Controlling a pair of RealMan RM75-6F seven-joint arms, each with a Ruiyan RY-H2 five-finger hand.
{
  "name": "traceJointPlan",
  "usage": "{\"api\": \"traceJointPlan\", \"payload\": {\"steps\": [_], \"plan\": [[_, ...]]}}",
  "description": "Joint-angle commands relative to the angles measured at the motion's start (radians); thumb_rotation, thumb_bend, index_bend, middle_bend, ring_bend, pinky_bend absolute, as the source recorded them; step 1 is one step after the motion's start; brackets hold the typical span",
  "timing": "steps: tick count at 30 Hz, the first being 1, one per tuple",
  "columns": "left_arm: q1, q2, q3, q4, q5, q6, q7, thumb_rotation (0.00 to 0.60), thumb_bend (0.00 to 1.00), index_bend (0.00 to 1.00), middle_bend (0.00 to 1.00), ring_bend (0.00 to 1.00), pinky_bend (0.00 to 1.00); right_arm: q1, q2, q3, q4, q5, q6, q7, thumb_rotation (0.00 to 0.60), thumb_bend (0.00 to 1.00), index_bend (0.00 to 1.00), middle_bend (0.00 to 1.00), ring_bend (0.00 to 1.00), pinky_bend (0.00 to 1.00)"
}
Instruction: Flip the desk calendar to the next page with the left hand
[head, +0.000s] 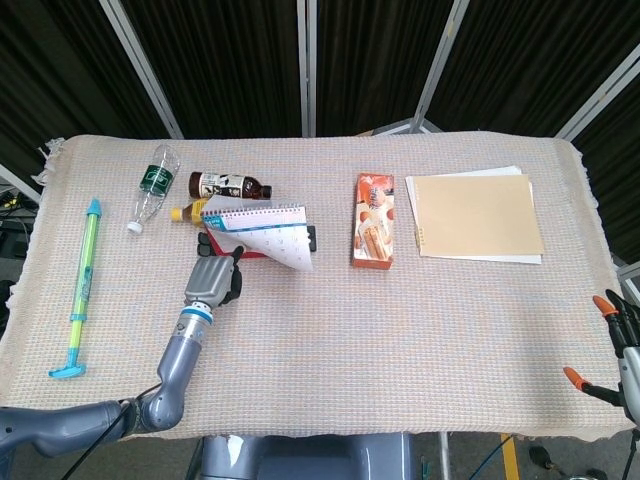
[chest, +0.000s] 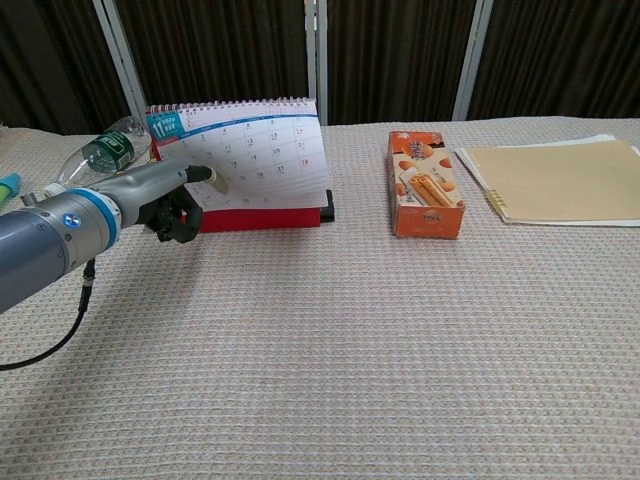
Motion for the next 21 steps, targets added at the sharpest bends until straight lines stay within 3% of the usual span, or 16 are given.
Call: {"api": "traceJointPlan", "payload": {"steps": [1, 9, 16, 21], "plan": [[-0.003, 0.004, -0.002, -0.008, 0.012, 0.006, -0.010, 0.600, 0.77, 0.00, 0.70, 0.67, 0.53, -0.001, 0.001, 0.000, 0.000, -0.001, 0.002, 0.001, 0.600, 0.07, 0.00, 0.00, 0.00, 0.00], [-0.008, 0.019, 0.004, -0.030, 0.128, 0.066, -0.035, 0.600, 0.77, 0.00, 0.67, 0.65, 0.53, -0.003, 0.002, 0.001, -0.001, -0.003, 0.006, 0.003, 0.600, 0.07, 0.00, 0.00, 0.00, 0.00], [-0.005, 0.023, 0.022, -0.015, 0.328, 0.197, -0.062, 0.600, 0.76, 0.00, 0.47, 0.49, 0.45, -0.005, 0.003, 0.002, -0.003, -0.005, 0.011, 0.004, 0.600, 0.07, 0.00, 0.00, 0.00, 0.00], [-0.008, 0.028, 0.013, -0.002, 0.403, 0.255, -0.071, 0.600, 0.75, 0.00, 0.32, 0.40, 0.42, -0.006, 0.003, 0.003, -0.003, -0.005, 0.011, 0.005, 0.600, 0.07, 0.00, 0.00, 0.00, 0.00]]}}
